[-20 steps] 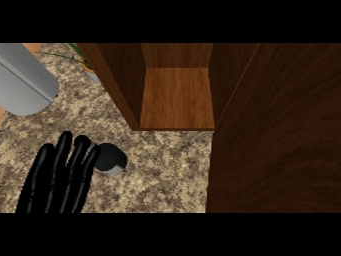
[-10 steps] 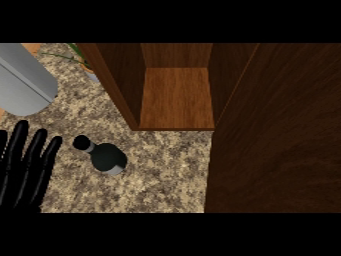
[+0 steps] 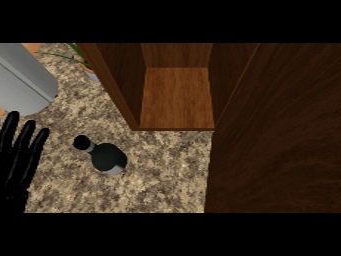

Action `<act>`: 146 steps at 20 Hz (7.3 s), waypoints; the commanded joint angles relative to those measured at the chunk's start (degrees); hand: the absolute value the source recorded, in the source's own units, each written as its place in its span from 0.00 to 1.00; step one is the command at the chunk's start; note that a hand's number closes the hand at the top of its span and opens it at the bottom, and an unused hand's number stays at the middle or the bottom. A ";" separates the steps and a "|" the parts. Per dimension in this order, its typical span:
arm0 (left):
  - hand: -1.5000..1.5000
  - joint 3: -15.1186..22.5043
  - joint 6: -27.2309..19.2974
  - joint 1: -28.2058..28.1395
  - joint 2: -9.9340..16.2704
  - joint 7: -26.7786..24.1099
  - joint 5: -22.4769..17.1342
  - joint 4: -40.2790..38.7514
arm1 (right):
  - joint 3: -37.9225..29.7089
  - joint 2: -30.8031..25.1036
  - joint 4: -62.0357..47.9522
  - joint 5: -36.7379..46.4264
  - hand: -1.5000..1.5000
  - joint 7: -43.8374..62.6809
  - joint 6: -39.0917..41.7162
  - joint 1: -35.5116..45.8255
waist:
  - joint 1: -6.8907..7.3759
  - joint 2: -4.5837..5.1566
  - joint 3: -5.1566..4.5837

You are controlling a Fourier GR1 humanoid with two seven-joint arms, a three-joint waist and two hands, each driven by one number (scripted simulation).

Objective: Pick up the wine, place it into the cabinet and close the cabinet

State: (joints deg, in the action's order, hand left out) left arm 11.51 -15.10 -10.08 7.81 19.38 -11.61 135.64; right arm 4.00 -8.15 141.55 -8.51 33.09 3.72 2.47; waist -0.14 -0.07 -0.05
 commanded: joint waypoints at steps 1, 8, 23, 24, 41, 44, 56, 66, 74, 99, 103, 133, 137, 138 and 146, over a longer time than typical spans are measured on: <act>0.00 -0.97 3.18 -3.59 -1.29 -5.07 -2.41 -5.56 | 3.94 2.37 6.69 0.66 0.00 2.51 -1.79 -1.77 | 0.10 -0.03 -0.01; 0.00 -6.89 10.07 -2.81 0.28 -8.62 -8.43 -13.53 | 2.65 1.23 10.34 -2.84 0.00 3.46 0.50 -4.38 | -0.28 -0.06 0.00; 0.00 -13.88 18.55 0.72 -0.34 -26.10 -7.33 -37.35 | 4.40 3.37 8.41 0.59 0.00 1.87 1.40 -5.36 | -0.24 0.00 0.02; 0.00 -10.93 14.87 0.31 -2.51 -23.73 -4.58 -33.02 | -0.05 1.01 11.33 -3.73 0.00 7.94 0.20 -1.89 | -0.13 -0.04 0.04; 0.00 -13.79 23.19 5.43 -2.25 -33.81 -5.34 -51.71 | -0.10 2.82 9.16 -3.50 0.00 8.73 -0.33 3.12 | -0.22 0.01 0.00; 0.00 -12.21 23.80 3.81 -4.51 -40.43 -2.39 -55.87 | -1.68 2.44 5.71 -2.70 0.00 6.88 0.58 3.34 | 0.01 0.04 0.02; 0.00 -13.89 24.71 7.45 -3.26 -41.38 -1.50 -62.16 | 3.01 4.85 10.57 -0.12 0.00 5.72 1.01 -3.92 | -0.18 -0.04 0.06; 0.00 -14.02 24.95 11.68 -5.62 -43.57 -1.37 -68.94 | 0.88 3.62 8.08 -0.18 0.00 7.65 0.86 2.25 | 0.02 -0.03 0.06; 0.00 -16.97 27.71 17.80 -4.99 -51.08 -1.33 -82.65 | -0.54 3.40 6.10 -1.03 0.00 5.86 2.26 1.75 | -0.12 0.06 0.04; 1.00 -19.80 30.79 12.64 3.40 -55.99 -0.37 -75.45 | -2.78 4.04 5.27 -3.47 0.00 4.68 4.22 -0.08 | 0.09 -0.04 0.09; 1.00 -18.95 24.47 13.92 1.56 -58.75 3.43 -72.69 | -2.48 3.84 6.43 -2.59 0.00 8.49 2.50 3.53 | 0.04 -0.07 0.05; 1.00 4.97 5.07 19.34 -7.75 -15.48 2.02 -27.96 | -4.00 4.87 5.51 -5.35 0.00 4.49 5.61 -0.83 | -0.49 -0.04 0.11; 1.00 12.03 -2.14 19.15 -7.78 -19.40 3.60 -30.18 | 0.61 7.11 4.07 1.23 0.00 5.36 3.05 1.40 | -0.10 -0.01 0.04; 1.00 9.56 -1.51 24.26 -7.79 -17.76 2.47 -33.35 | -3.38 4.93 4.64 -3.60 0.00 3.45 6.15 -1.18 | -0.33 0.03 0.07; 1.00 15.59 -13.64 32.02 -7.80 -13.87 4.80 -35.38 | -5.11 4.83 5.03 -6.67 0.00 4.86 5.47 0.55 | -0.37 0.00 0.08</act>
State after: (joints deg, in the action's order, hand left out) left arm 24.52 -24.79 19.98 0.06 5.23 -7.64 101.74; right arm 2.24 -2.26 141.06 -7.08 36.36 8.39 4.98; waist -0.47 -0.06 0.01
